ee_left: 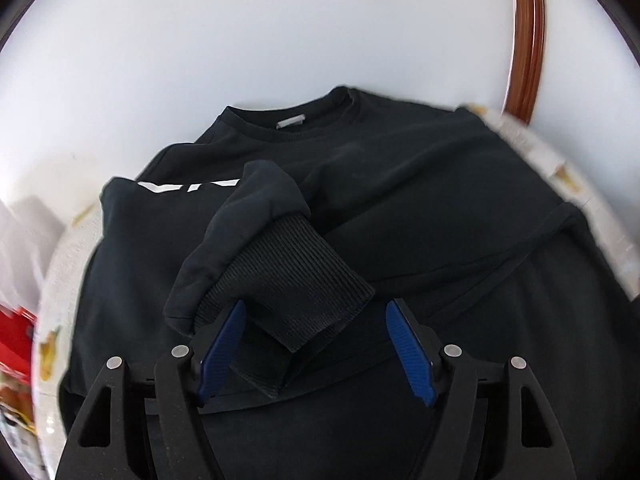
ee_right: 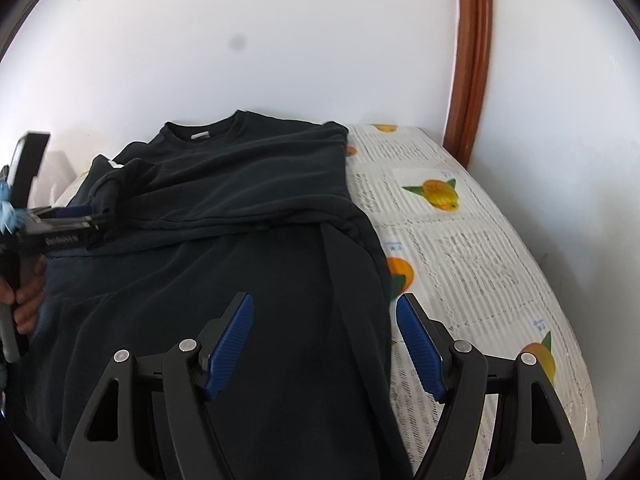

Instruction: Fold small clothes

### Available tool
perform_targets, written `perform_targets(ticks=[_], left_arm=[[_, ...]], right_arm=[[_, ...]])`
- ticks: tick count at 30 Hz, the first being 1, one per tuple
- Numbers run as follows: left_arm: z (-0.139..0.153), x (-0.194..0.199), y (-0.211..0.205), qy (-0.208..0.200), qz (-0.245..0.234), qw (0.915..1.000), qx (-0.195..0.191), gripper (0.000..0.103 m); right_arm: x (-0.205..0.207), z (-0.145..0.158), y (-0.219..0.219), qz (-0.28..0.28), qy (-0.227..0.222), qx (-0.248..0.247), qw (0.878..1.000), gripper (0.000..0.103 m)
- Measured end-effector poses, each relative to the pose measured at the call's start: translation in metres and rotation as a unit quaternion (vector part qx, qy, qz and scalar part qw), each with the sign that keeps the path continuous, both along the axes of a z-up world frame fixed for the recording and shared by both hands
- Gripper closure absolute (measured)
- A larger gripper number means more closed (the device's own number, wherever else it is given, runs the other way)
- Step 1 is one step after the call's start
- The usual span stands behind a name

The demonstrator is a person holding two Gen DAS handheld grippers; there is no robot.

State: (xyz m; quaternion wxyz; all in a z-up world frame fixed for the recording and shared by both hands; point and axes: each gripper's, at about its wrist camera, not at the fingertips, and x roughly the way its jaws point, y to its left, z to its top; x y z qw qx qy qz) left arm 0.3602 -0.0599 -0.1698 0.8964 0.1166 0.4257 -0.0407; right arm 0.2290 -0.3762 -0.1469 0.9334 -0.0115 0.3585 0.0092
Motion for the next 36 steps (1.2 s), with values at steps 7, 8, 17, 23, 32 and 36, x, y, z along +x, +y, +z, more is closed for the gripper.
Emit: perform_targets(ticks=[7, 8, 17, 23, 32, 36], left_arm=[[0.021, 0.002, 0.024, -0.062, 0.057, 0.9964, 0.007, 0.084], [0.031, 0.002, 0.038, -0.062, 0.065, 0.9958, -0.014, 0.096], [0.065, 0.014, 0.192, -0.014, 0.147, 0.9649, -0.217, 0.096], [0.046, 0.011, 0.223, 0.002, 0.168, 0.9653, -0.200, 0.093], [0.019, -0.002, 0.217, 0.022, 0.116, 0.9754, -0.186, 0.049], [0.005, -0.001, 0.211, 0.036, 0.109, 0.9774, -0.178, 0.050]], right_arm=[[0.006, -0.007, -0.013, -0.019, 0.014, 0.015, 1.000, 0.030], [0.007, -0.008, -0.012, -0.018, 0.025, 0.025, 0.999, 0.030], [0.017, 0.005, 0.006, -0.002, 0.020, -0.012, 1.000, 0.030], [0.034, 0.018, 0.026, 0.019, 0.012, -0.025, 0.999, 0.030], [0.079, 0.021, 0.066, 0.059, 0.002, -0.067, 0.996, 0.030], [0.088, 0.011, 0.087, 0.098, 0.008, -0.059, 0.993, 0.030]])
